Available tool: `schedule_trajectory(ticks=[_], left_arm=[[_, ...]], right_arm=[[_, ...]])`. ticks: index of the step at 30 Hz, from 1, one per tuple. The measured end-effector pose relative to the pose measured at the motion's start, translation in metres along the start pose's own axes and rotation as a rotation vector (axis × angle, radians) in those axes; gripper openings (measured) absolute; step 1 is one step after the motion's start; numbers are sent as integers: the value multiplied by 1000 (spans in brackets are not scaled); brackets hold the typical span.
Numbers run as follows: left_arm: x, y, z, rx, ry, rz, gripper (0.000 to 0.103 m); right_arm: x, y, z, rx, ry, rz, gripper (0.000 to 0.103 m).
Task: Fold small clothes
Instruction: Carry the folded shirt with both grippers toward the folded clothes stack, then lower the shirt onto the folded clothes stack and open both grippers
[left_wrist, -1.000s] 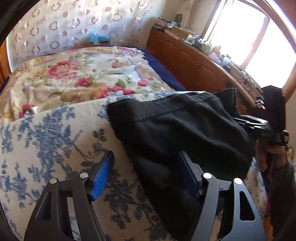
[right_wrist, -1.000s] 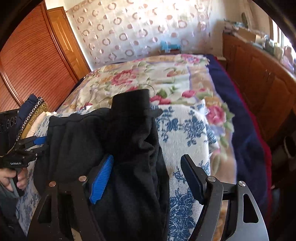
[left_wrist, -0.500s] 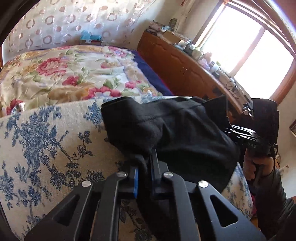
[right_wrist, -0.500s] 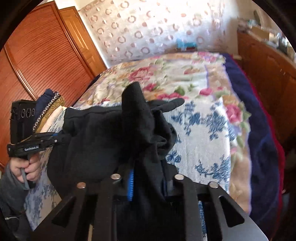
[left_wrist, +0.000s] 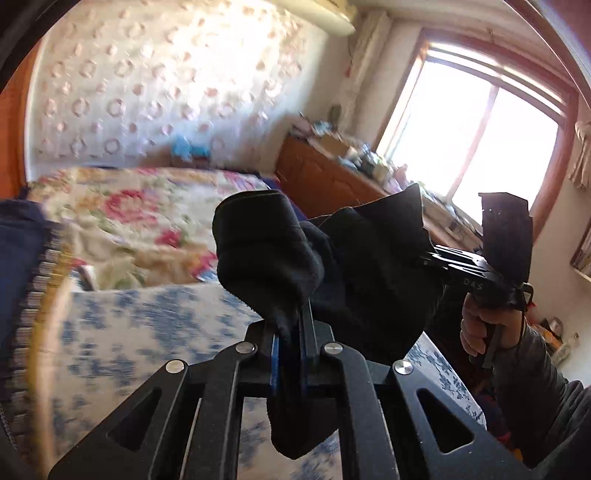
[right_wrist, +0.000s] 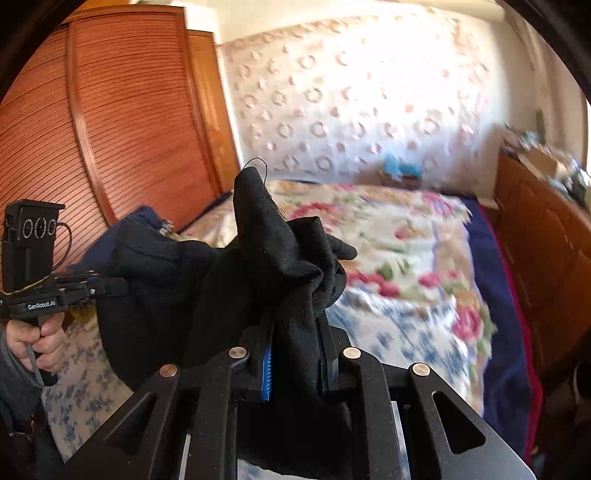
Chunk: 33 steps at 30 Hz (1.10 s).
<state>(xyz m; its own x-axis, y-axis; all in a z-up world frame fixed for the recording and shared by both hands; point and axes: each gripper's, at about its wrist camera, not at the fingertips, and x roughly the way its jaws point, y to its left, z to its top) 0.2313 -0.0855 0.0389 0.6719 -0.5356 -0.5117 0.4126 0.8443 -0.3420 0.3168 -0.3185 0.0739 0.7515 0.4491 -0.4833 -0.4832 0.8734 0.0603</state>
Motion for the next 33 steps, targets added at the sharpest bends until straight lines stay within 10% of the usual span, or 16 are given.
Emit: schedule_trajectory(ticks=[14, 26, 29, 33], left_arm=[[-177, 118, -12, -156, -248, 335, 8], [-174, 202, -61, -311, -184, 497, 8], [-168, 205, -70, -308, -147, 524, 8], [-172, 201, -71, -296, -151, 519, 23]], right_arm=[[112, 166, 129, -319, -89, 295, 18], [289, 264, 175, -487, 65, 372, 18], [314, 253, 185, -447, 95, 319, 23], [318, 249, 191, -372, 69, 270, 57]])
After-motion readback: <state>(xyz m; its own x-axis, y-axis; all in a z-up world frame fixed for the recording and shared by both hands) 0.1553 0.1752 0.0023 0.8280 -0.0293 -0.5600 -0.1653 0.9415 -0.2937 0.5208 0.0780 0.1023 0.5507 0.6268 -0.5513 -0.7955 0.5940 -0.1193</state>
